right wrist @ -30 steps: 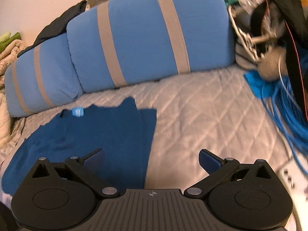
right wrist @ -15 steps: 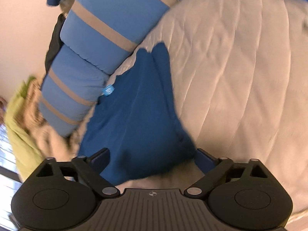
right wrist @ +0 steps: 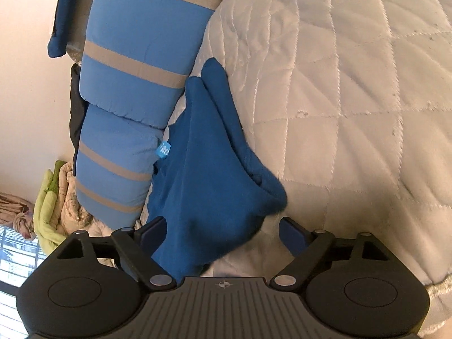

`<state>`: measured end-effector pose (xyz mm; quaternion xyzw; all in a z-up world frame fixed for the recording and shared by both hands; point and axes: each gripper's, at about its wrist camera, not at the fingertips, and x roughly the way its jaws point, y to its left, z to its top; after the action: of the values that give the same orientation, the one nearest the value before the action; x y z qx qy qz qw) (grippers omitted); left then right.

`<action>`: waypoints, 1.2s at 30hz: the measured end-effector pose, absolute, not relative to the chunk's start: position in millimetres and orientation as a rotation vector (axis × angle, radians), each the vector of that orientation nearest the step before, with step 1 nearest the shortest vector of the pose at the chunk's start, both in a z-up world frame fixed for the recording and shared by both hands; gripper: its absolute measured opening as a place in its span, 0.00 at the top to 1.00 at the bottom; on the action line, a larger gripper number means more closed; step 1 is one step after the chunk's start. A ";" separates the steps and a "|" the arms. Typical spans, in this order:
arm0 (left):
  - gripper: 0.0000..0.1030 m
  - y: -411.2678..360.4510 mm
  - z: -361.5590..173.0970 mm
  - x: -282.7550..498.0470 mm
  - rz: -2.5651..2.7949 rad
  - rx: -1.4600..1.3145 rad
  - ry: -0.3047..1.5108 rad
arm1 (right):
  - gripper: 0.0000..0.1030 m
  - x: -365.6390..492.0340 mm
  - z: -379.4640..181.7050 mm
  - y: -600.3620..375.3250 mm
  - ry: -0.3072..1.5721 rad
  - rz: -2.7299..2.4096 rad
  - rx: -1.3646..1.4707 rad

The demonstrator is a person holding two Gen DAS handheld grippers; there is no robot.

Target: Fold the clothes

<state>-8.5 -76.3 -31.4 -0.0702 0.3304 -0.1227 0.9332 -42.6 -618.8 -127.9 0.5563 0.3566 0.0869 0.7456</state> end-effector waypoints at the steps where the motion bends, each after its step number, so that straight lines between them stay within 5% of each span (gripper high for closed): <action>1: 0.31 -77.0 -31.4 -10.0 -0.255 -0.135 0.671 | 0.14 -40.6 -127.7 -618.3 0.775 0.189 1.206; 14: 0.31 -84.4 -28.7 -20.9 -0.255 -0.107 0.606 | 0.14 -13.2 -123.9 -605.8 0.745 0.178 1.065; 17: 0.31 -88.3 -27.0 -24.0 -0.240 -0.081 0.586 | 0.34 -12.1 -126.2 -608.1 0.746 0.154 1.049; 19: 0.31 -91.0 -25.9 -25.9 -0.235 -0.061 0.575 | 0.65 -10.3 -129.2 -612.6 0.753 0.141 1.059; 21: 0.31 -91.8 -25.2 -26.4 -0.235 -0.051 0.569 | 0.74 -7.0 -127.7 -616.0 0.745 0.144 1.057; 36: 0.31 -92.0 -26.0 -25.9 -0.215 -0.054 0.563 | 0.83 16.1 -2.2 -538.5 0.604 0.312 0.573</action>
<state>-25.9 -92.0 -26.0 -0.0267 0.2774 -0.1060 0.9545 16.1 -538.5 -2.2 0.2770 0.2920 0.1508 0.9029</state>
